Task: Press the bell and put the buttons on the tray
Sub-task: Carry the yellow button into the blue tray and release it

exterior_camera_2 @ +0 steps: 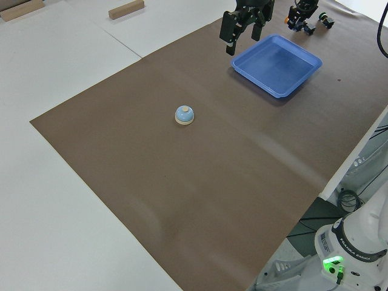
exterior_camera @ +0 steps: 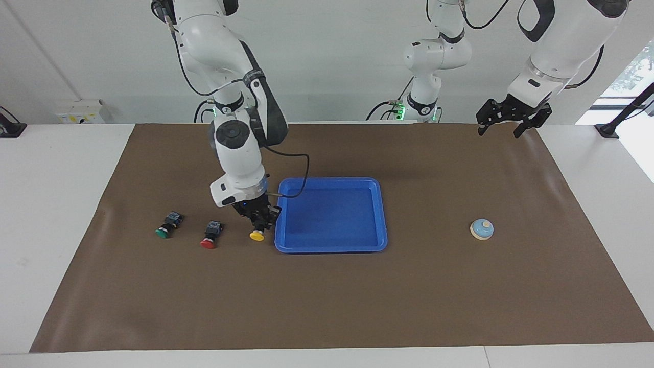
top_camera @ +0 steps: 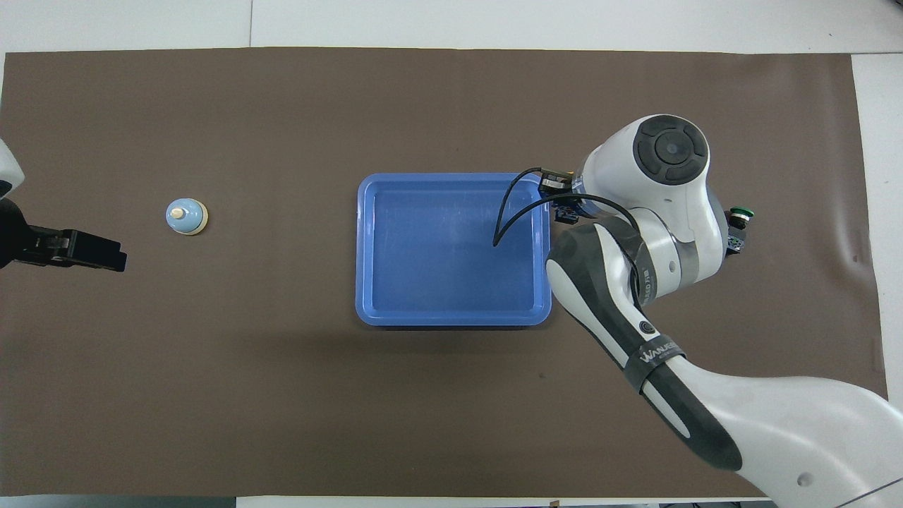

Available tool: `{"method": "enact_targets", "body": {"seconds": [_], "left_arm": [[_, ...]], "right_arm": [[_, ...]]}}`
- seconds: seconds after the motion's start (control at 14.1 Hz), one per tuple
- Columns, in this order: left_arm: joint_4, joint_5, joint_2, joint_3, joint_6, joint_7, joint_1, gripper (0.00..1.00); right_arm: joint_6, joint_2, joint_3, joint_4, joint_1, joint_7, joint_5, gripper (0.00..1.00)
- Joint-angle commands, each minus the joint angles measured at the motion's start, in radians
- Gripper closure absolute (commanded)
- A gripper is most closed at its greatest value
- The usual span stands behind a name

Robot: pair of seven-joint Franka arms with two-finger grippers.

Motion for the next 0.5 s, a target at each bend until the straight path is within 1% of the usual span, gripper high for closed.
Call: {"method": "enact_targets", "body": {"seconds": [0.0, 0.14, 0.21, 0.35, 0.43], "left_arm": [[-0.048, 0.015, -0.038, 0.006, 0.038, -0.007, -0.016, 0.00], [-0.066, 0.013, -0.044, 0.006, 0.041, -0.007, -0.015, 0.00], [-0.079, 0.013, -0.046, 0.006, 0.047, -0.007, -0.015, 0.00], [-0.103, 0.013, -0.059, 0.005, 0.062, -0.005, -0.016, 0.00], [-0.103, 0.013, -0.059, 0.005, 0.064, -0.005, -0.016, 0.00]], "right_arm": [[-0.017, -0.012, 0.050, 0.009, 0.011, 0.022, 0.041, 1.00], [-0.008, -0.012, 0.050, -0.017, 0.066, 0.027, 0.045, 1.00], [0.020, -0.009, 0.050, -0.046, 0.074, 0.030, 0.044, 1.00], [0.139, 0.008, 0.050, -0.126, 0.112, 0.031, 0.044, 1.00], [0.161, 0.020, 0.050, -0.139, 0.112, 0.031, 0.044, 1.00]]}}
